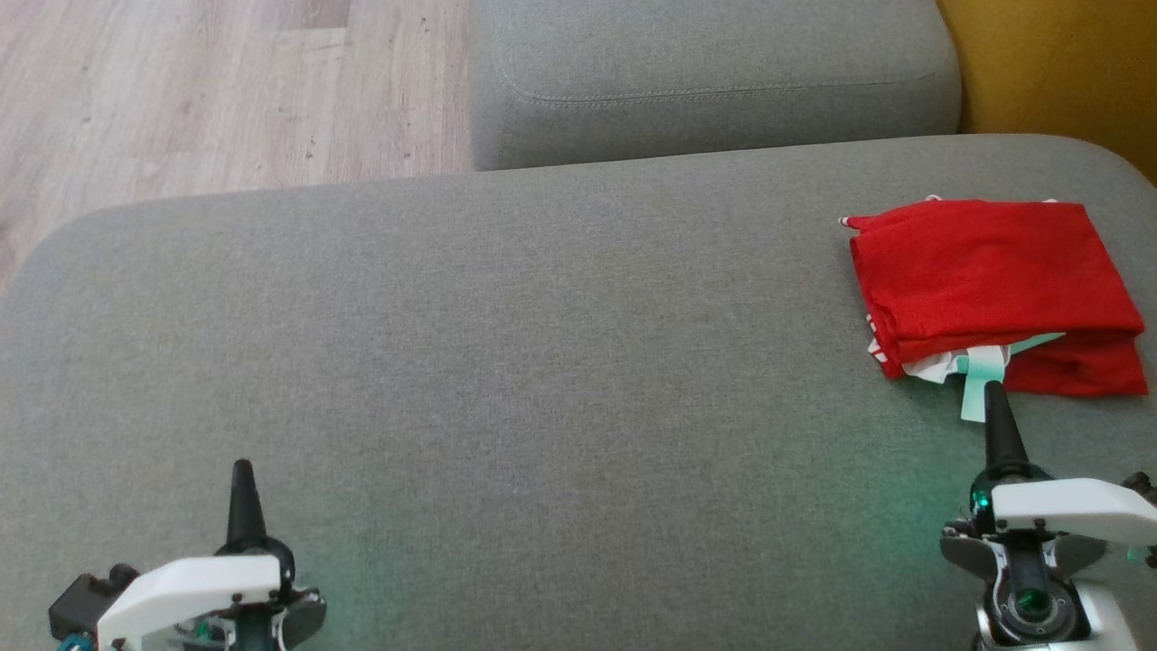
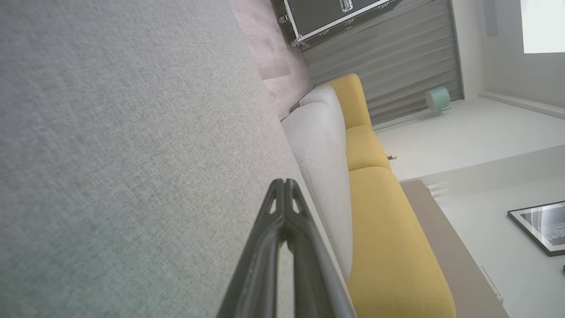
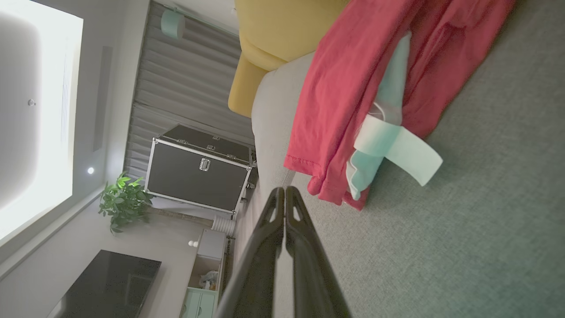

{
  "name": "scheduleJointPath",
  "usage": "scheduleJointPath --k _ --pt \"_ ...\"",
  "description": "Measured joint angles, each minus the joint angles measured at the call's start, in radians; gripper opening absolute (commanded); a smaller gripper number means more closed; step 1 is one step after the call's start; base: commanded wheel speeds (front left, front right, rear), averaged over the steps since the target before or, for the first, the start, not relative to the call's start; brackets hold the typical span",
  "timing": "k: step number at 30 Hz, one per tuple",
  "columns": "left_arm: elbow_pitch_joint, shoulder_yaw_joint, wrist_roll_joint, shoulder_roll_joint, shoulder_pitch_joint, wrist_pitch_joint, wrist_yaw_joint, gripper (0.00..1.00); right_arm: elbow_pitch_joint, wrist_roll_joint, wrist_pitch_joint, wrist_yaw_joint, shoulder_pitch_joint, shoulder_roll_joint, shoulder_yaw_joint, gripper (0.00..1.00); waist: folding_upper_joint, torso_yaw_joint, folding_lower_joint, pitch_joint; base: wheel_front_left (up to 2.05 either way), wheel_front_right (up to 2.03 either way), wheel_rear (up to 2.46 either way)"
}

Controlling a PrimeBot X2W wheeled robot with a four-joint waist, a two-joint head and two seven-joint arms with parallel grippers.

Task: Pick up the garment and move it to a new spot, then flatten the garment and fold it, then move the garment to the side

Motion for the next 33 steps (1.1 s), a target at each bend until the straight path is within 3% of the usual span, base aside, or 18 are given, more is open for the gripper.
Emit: scheduleJointPath --k 33 --pt "-0.032 0.052 -0.307 0.000 -0.020 0.091 -0.013 0.00 -0.068 0.368 0.091 0.000 0.003 0.000 -0.043 0.00 0.0000 -0.004 0.0000 0.011 0.00 0.00 0.00"
